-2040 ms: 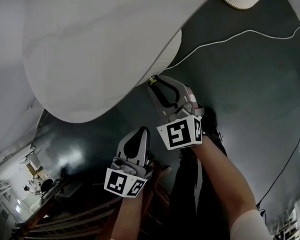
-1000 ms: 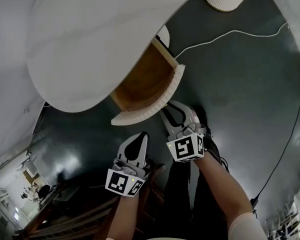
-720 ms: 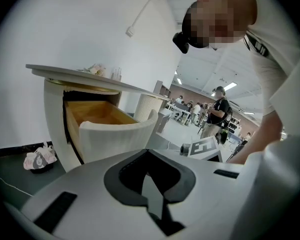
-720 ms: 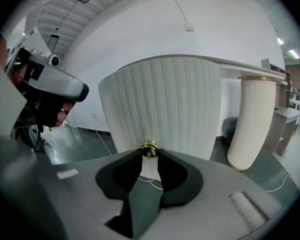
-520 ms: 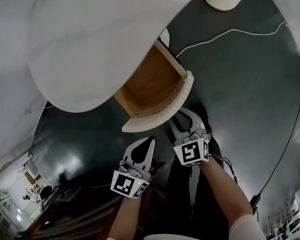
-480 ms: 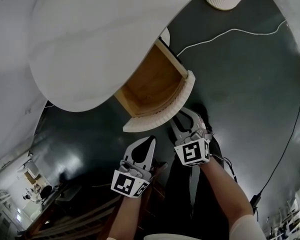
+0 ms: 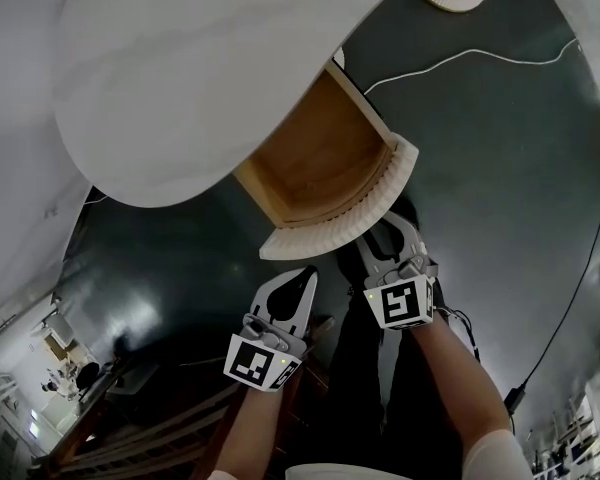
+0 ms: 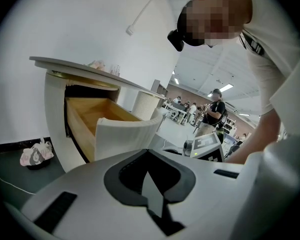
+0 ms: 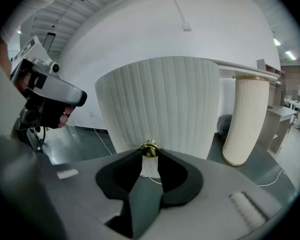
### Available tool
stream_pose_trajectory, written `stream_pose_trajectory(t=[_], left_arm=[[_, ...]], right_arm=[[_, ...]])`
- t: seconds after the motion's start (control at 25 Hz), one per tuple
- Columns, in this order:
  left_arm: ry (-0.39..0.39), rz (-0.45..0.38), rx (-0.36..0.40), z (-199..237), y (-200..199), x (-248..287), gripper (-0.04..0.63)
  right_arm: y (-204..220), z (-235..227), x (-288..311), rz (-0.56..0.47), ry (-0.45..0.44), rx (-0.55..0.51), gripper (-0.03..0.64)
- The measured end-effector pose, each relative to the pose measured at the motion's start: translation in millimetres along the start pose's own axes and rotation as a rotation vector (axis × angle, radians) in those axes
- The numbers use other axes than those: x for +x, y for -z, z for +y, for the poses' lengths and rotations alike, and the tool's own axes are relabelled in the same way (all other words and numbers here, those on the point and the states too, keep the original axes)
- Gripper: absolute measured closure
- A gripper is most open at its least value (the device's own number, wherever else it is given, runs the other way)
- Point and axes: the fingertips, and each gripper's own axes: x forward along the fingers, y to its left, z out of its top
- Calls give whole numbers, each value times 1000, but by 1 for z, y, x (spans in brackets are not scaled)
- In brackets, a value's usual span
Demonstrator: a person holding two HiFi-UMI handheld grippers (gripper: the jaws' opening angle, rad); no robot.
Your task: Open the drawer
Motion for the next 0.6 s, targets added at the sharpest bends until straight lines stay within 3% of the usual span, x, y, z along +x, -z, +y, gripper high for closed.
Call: stream_pose_trajectory(t=[0.6], left_arm=[[13, 9, -1, -4, 9, -11, 589]], right_arm=[[6, 0, -8, 19, 11, -9, 508]])
